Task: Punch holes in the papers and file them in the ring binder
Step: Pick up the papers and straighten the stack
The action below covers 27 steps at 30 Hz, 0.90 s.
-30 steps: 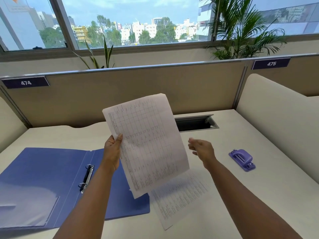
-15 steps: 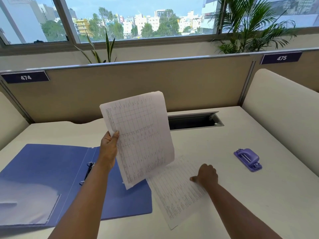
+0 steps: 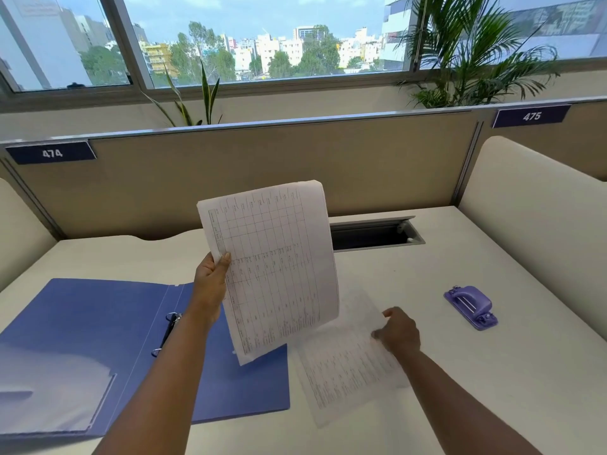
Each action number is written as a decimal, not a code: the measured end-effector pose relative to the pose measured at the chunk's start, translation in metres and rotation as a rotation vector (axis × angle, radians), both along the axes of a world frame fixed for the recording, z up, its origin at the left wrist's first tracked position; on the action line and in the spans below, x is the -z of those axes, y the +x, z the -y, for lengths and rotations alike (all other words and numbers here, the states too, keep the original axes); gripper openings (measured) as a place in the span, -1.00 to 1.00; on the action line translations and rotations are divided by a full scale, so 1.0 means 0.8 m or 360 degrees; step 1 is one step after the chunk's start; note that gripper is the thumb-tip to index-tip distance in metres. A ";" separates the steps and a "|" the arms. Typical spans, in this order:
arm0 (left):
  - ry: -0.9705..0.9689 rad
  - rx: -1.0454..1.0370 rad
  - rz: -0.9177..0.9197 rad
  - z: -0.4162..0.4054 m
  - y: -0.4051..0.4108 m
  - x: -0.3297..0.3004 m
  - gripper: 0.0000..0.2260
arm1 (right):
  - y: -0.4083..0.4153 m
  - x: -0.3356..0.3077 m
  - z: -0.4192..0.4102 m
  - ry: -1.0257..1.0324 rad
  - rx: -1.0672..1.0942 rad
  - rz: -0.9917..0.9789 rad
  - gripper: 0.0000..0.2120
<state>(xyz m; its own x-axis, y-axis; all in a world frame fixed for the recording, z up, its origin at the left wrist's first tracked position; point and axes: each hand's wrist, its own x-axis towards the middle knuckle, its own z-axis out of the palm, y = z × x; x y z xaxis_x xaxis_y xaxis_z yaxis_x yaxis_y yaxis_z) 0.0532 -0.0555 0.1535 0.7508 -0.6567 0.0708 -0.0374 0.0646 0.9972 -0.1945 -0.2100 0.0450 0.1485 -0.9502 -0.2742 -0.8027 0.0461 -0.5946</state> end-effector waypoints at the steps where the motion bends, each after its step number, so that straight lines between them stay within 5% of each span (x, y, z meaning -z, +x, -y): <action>1: 0.0005 -0.0018 0.0012 0.000 0.000 0.000 -0.78 | -0.001 -0.006 0.002 -0.0068 0.0064 0.0104 -0.65; 3: 0.0041 -0.0078 0.0068 0.000 -0.001 -0.001 -0.76 | -0.005 -0.021 0.008 -0.0235 0.0131 0.0285 -0.94; 5: 0.0103 -0.0177 0.0149 0.001 -0.001 -0.002 -0.74 | -0.009 -0.035 0.017 -0.0402 0.0165 0.0440 -0.77; 12: 0.0300 -0.0584 0.0354 0.007 -0.004 -0.007 -0.69 | -0.027 -0.093 0.038 -0.0786 0.0321 0.1114 -0.78; 18: 0.0276 -0.0435 0.0169 0.011 -0.012 -0.014 -0.71 | -0.030 -0.124 0.038 -0.0296 0.0179 0.1759 -0.84; 27: 0.0009 0.0138 -0.0070 0.014 -0.041 -0.043 -0.85 | -0.010 -0.115 0.010 0.0345 -0.0251 0.1889 -0.84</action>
